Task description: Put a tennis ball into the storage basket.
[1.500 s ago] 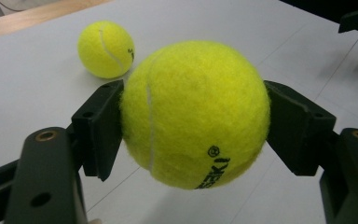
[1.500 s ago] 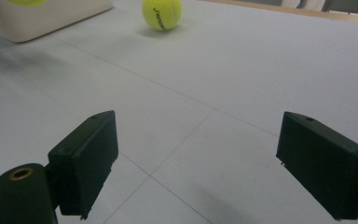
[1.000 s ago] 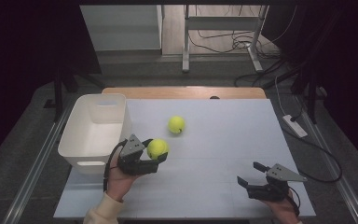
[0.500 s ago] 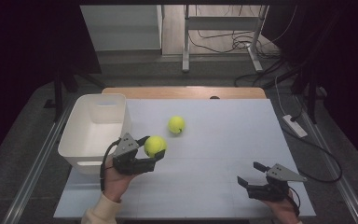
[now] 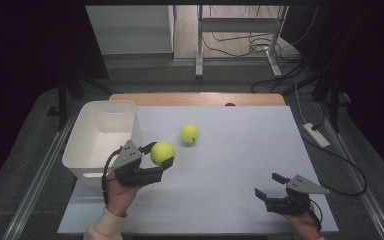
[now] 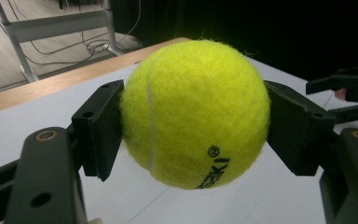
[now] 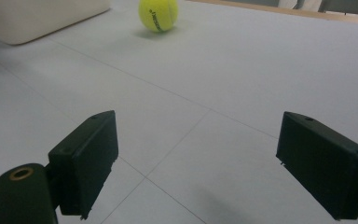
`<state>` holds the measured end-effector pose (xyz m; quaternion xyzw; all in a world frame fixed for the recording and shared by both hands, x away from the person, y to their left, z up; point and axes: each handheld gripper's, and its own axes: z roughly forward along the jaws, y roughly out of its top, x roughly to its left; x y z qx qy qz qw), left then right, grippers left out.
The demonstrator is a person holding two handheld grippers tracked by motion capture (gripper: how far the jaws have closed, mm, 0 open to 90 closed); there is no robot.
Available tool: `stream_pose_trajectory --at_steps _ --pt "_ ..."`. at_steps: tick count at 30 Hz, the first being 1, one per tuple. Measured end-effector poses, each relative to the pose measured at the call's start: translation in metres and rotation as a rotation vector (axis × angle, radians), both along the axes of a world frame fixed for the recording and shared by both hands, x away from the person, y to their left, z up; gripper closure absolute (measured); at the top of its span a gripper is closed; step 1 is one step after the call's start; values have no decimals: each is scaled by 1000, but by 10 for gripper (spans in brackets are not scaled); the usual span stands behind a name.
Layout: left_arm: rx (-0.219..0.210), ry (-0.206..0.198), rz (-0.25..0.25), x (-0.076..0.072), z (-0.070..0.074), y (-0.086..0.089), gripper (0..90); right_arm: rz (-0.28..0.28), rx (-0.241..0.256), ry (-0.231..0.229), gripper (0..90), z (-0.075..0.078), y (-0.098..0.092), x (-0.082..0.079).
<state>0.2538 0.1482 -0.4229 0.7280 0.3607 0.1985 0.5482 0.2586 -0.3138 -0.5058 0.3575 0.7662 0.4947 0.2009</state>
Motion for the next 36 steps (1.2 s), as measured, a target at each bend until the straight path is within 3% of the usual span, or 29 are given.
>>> stream_pose_trajectory --at_steps 22,36 --pt "-22 -46 19 6 18 7 268 1 4 4 129 -1 -1 1" --pt "-22 -50 30 11 26 11 268 -1 3 3 130 -1 -1 1"
